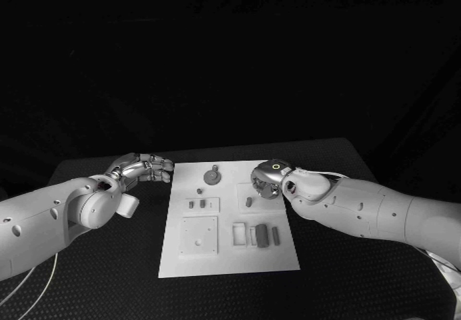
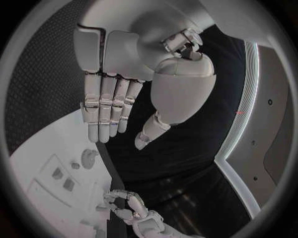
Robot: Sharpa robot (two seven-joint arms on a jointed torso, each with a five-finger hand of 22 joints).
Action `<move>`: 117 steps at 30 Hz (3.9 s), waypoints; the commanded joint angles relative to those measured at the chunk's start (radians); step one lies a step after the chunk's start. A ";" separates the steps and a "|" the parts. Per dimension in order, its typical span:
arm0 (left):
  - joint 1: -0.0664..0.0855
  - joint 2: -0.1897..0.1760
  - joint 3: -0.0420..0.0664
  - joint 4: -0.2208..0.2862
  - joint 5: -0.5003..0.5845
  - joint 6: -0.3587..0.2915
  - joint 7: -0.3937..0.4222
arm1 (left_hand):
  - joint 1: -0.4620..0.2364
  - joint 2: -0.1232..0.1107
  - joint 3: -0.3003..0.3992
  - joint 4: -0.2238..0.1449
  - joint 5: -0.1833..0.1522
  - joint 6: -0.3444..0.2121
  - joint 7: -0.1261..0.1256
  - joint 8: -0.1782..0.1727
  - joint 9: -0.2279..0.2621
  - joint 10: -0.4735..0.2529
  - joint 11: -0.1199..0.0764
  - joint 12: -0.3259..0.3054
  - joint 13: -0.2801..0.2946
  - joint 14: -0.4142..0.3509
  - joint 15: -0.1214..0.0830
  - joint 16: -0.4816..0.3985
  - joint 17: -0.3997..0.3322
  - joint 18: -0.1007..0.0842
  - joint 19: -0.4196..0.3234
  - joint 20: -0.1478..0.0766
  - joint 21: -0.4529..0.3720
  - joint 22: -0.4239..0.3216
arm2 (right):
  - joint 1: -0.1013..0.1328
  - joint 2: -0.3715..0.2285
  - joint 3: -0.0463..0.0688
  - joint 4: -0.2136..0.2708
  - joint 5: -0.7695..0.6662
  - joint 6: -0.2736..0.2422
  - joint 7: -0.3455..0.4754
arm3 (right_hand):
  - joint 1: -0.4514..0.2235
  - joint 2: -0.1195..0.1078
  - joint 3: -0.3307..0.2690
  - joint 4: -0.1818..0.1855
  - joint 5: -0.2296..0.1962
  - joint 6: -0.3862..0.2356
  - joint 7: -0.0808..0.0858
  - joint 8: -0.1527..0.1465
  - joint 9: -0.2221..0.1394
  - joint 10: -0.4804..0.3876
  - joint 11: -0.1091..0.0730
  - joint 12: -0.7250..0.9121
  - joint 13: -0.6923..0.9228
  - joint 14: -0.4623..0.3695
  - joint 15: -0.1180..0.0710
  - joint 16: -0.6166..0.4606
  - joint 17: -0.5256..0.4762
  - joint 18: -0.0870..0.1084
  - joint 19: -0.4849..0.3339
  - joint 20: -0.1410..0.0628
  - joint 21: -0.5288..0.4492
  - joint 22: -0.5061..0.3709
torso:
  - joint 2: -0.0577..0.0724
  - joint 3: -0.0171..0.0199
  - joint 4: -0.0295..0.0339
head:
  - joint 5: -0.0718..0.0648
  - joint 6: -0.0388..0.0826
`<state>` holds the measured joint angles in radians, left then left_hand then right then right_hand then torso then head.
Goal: Assemble the parts on the task board
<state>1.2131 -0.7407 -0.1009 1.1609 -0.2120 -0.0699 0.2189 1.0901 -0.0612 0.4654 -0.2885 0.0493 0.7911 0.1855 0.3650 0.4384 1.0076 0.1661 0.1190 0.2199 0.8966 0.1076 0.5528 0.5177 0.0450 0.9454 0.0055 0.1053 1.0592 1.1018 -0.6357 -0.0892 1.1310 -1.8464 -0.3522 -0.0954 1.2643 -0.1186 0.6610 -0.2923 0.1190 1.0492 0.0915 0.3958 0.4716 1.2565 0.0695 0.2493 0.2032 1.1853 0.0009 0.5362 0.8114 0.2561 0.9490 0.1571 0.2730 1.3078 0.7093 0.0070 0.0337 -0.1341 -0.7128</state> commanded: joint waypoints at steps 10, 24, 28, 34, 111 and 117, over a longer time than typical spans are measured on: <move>0.001 0.001 0.001 0.000 0.002 0.009 0.005 | -0.006 0.000 -0.006 0.001 0.005 -0.001 0.008 0.004 -0.002 -0.001 0.007 0.003 -0.003 0.001 0.004 -0.006 0.004 0.018 0.002 0.005 -0.005 -0.001 | -0.013 -0.017 0.000 0.017 0.066 0.038 0.050 | 0.012 -0.003 0.001 -0.003 0.000 0.006 0.002 0.002 0.002 0.020 -0.011 0.003 0.002 0.011 -0.010 0.002 0.004 0.006 0.006 -0.002 0.005 0.021 | 0.000 -0.0007 -0.0002 | 0.001 0.002; 0.001 0.001 0.001 -0.005 0.002 0.010 0.004 | -0.006 0.000 -0.005 0.001 0.005 -0.002 0.009 0.005 -0.003 -0.001 0.007 0.003 -0.005 0.001 0.004 -0.007 0.006 0.018 0.002 0.006 -0.006 -0.001 | 0.005 -0.029 0.026 0.038 0.100 0.051 0.065 | 0.011 -0.001 0.002 -0.002 0.000 0.005 0.002 0.000 0.003 0.020 -0.011 0.002 0.006 0.011 -0.010 0.000 0.007 0.006 0.006 -0.002 0.004 0.020 | 0.000 0.0001 -0.0002 | 0.001 0.004; 0.001 0.002 0.001 -0.006 0.002 0.011 0.004 | -0.006 0.000 -0.005 0.001 0.005 -0.002 0.010 0.005 -0.003 -0.001 0.007 0.003 -0.005 0.001 0.004 -0.008 0.006 0.018 0.002 0.006 -0.006 -0.001 | 0.011 -0.030 0.029 0.038 0.100 0.058 0.067 | 0.011 0.000 0.002 -0.002 0.000 0.005 0.003 0.000 0.004 0.019 -0.011 0.001 0.007 0.010 -0.010 0.000 0.007 0.006 0.006 -0.002 0.004 0.020 | 0.000 -0.0001 0.0003 | 0.001 0.004; 0.001 0.002 0.001 -0.007 0.002 0.011 0.003 | -0.006 0.000 -0.005 0.001 0.005 -0.002 0.010 0.005 -0.003 -0.001 0.007 0.003 -0.006 0.001 0.004 -0.008 0.007 0.018 0.003 0.006 -0.007 -0.001 | 0.022 -0.037 0.034 0.043 0.097 0.088 0.070 | 0.011 0.000 0.002 -0.002 0.000 0.005 0.003 0.000 0.004 0.020 -0.011 0.001 0.008 0.011 -0.010 -0.001 0.008 0.006 0.006 -0.001 0.004 0.020 | 0.000 -0.0002 0.0002 | 0.001 0.004; 0.011 0.047 0.001 -0.036 0.004 -0.028 0.001 | -0.004 -0.004 0.000 0.002 0.005 0.008 0.005 0.014 -0.006 0.007 0.004 0.009 -0.017 0.001 0.003 -0.022 0.017 0.017 0.003 0.006 -0.015 -0.003 | -0.083 0.134 0.049 0.121 0.300 0.036 0.232 | 0.000 0.013 0.001 -0.002 0.000 -0.003 0.007 -0.009 0.013 0.013 -0.007 -0.012 0.027 0.009 -0.008 -0.014 0.024 0.006 0.002 0.000 -0.002 0.020 | -0.001 -0.0031 0.0006 | 0.293 -0.080; 0.012 0.049 0.001 -0.036 0.004 -0.028 0.001 | -0.004 -0.004 0.001 0.002 0.005 0.008 0.005 0.015 -0.007 0.007 0.004 0.009 -0.018 0.001 0.003 -0.023 0.018 0.017 0.003 0.006 -0.015 -0.003 | -0.087 0.140 0.043 0.115 0.294 0.039 0.233 | -0.001 0.014 0.001 -0.002 0.000 -0.003 0.007 -0.010 0.013 0.012 -0.007 -0.013 0.028 0.009 -0.007 -0.015 0.025 0.006 0.002 0.000 -0.003 0.020 | -0.001 -0.0027 0.0004 | 0.297 -0.086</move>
<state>1.2223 -0.6943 -0.1009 1.1236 -0.2120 -0.0948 0.2143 1.0901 -0.0612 0.4654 -0.2885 0.0493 0.7911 0.1925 0.3767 0.4333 1.0109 0.1693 0.1228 0.2035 0.8966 0.1075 0.5334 0.5340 0.0448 0.9453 0.0055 0.0937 1.0571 1.0167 -0.4990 -0.0446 1.2469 -1.5321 -0.3292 0.1239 1.2647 -0.1173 0.6579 -0.2951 0.1161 1.0486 0.0920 0.3890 0.4840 1.2633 0.0627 0.2384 0.2297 1.1957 0.0007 0.5245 0.8345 0.2559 0.9487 0.1573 0.2729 1.3077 0.7085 0.0040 0.0343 0.1608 -0.7958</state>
